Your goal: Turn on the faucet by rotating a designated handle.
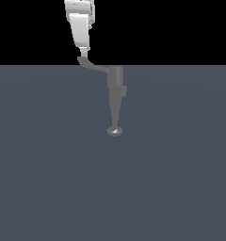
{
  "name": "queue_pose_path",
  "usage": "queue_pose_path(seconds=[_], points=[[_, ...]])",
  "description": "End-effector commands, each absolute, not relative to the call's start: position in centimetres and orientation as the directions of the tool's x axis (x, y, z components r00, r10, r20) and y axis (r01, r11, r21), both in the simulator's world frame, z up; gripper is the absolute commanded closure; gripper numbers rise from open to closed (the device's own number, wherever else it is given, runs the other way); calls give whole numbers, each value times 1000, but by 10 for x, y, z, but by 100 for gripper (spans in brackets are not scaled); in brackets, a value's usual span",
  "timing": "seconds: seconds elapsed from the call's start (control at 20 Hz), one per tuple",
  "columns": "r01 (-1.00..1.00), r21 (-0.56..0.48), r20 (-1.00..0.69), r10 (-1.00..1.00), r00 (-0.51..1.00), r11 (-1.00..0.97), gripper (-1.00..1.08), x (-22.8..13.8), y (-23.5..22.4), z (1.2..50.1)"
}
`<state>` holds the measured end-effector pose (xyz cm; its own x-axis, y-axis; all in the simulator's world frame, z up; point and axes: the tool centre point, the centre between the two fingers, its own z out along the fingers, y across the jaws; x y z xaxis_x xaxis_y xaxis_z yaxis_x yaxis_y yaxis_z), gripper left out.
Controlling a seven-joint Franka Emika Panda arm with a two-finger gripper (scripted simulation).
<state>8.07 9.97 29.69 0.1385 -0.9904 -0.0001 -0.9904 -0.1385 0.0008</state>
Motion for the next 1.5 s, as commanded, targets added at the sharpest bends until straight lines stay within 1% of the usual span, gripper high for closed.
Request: queue_pose_path(seconds=[0.0, 1.25, 1.35, 1.45], points=[[-990, 0, 0, -990, 138, -138, 108, 75, 99, 297], [-990, 0, 0, -990, 138, -138, 108, 4, 86, 297], [-990, -11, 0, -990, 140, -140, 108, 9, 88, 301], [-990, -10, 0, -990, 139, -139, 108, 4, 82, 301]])
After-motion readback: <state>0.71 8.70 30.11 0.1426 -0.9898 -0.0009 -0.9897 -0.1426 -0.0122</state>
